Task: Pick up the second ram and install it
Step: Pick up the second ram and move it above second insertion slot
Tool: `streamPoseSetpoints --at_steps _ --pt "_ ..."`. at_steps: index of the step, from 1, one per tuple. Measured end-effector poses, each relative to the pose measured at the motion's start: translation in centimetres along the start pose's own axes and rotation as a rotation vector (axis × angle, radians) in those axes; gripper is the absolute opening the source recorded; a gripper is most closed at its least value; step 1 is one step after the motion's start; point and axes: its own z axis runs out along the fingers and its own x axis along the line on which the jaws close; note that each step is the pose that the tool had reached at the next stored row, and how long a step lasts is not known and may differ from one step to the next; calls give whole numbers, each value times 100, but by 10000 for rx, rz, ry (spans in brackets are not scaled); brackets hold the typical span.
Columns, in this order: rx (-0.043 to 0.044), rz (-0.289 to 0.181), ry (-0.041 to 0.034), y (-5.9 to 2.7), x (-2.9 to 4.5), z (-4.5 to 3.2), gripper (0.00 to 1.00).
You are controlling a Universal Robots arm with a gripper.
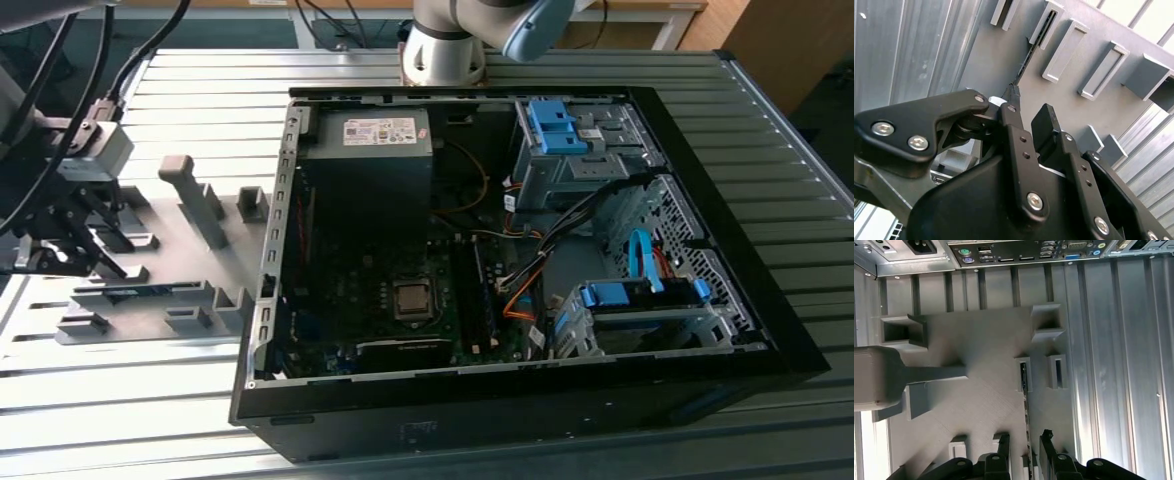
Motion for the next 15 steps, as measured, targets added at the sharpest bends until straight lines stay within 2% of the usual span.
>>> streamPoseSetpoints --at_steps 4,15 --pt "2 0 -1 -9 -2 37 37" --pt "1 0 0 -10 -2 44 37"
